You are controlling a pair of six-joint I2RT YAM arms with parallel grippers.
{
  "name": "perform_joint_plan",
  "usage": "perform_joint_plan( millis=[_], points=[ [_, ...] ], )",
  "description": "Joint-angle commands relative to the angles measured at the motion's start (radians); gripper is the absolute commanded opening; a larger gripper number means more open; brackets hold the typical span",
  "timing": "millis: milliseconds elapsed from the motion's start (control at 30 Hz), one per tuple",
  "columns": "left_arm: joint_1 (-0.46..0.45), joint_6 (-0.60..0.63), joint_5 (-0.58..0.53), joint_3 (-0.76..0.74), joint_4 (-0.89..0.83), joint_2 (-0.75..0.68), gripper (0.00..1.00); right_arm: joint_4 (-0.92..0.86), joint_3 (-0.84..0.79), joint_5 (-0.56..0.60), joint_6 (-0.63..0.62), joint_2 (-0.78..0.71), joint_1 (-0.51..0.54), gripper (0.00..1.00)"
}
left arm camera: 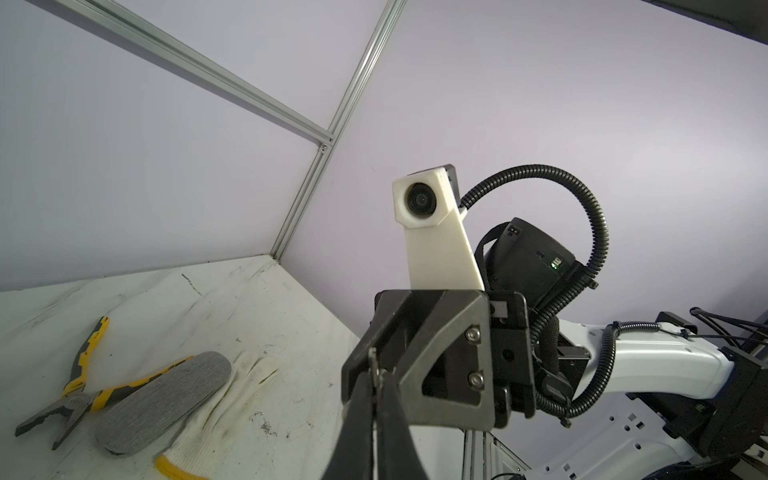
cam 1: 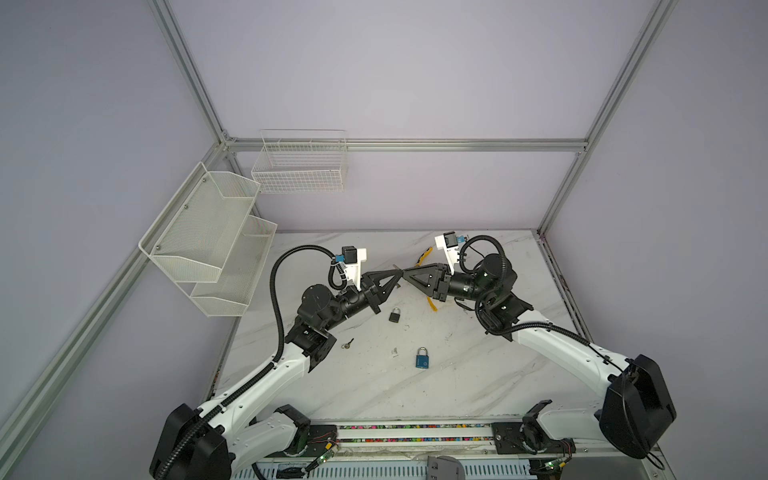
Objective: Unlock with the key
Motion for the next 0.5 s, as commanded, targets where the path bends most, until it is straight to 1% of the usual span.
perform_joint_plan(
  millis=[0, 333, 467],
  points=[
    [-0.005, -0.015, 0.011, 0.043, 0.071, 0.005, 0.00, 0.058, 0.004, -0.023, 0.016, 0.009, -0.003, 0.18],
    [-0.005, -0.017, 0.028, 0.048, 0.075, 0.014, 0.00, 0.056, 0.014, -0.018, 0.013, 0.012, -0.003, 0.01],
    [-0.004, -0.015, 0.029, 0.054, 0.064, 0.007, 0.00, 0.037, 0.021, -0.016, 0.019, 0.010, -0.003, 0.00]
  ],
)
